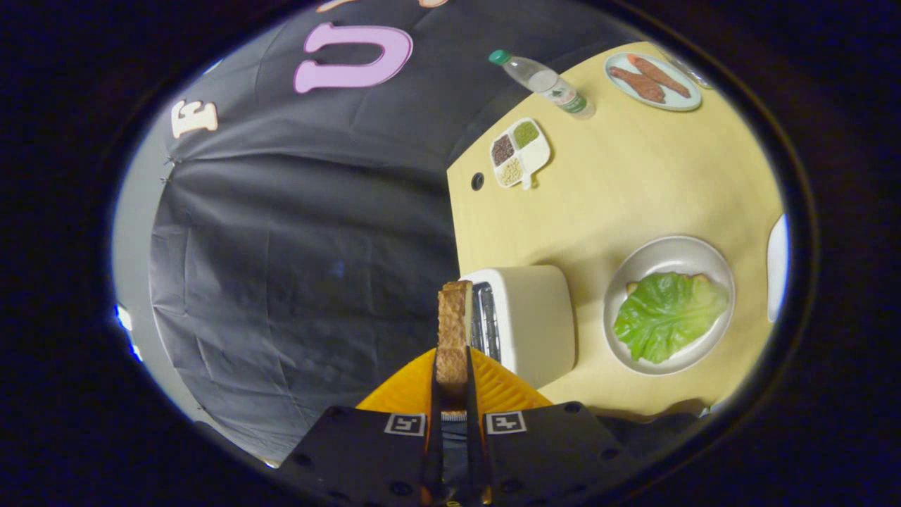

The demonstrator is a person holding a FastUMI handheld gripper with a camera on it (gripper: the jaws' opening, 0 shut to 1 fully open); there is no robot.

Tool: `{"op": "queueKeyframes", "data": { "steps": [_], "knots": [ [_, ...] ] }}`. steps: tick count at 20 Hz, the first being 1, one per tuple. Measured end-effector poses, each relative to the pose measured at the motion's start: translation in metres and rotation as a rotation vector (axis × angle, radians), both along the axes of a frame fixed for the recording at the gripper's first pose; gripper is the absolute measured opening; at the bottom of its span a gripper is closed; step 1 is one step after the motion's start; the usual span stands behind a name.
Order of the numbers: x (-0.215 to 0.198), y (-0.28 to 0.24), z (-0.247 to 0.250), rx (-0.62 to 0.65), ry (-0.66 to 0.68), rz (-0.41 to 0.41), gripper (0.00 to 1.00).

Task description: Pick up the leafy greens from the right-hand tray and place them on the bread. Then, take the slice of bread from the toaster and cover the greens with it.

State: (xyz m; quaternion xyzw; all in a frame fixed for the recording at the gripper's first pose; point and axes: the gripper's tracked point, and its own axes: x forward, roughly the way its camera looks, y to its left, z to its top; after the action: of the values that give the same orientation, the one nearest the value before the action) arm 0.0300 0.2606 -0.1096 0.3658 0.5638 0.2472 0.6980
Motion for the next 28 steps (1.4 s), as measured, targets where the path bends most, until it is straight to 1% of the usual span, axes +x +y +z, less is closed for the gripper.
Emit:
{"op": "queueKeyframes", "data": {
  "steps": [3,7,9,12,14,19,22,25,28],
  "knots": [
    [-0.009,-0.046,-0.046,-0.073,0.003,-0.001,0.17],
    [-0.016,-0.083,-0.094,-0.081,0.052,-0.044,0.17],
    [-0.017,-0.092,-0.117,-0.075,0.077,-0.057,0.17],
    [-0.025,-0.098,-0.148,-0.081,0.112,-0.028,0.17],
    [-0.026,-0.104,-0.166,-0.109,0.114,-0.017,0.17],
    [-0.008,-0.122,-0.191,-0.199,0.091,-0.056,0.17],
    [-0.008,-0.129,-0.203,-0.254,0.066,-0.046,0.17],
    [-0.01,-0.132,-0.203,-0.292,0.042,-0.04,0.17],
    [-0.012,-0.147,-0.208,-0.414,-0.031,0.024,0.36]
  ]
}}
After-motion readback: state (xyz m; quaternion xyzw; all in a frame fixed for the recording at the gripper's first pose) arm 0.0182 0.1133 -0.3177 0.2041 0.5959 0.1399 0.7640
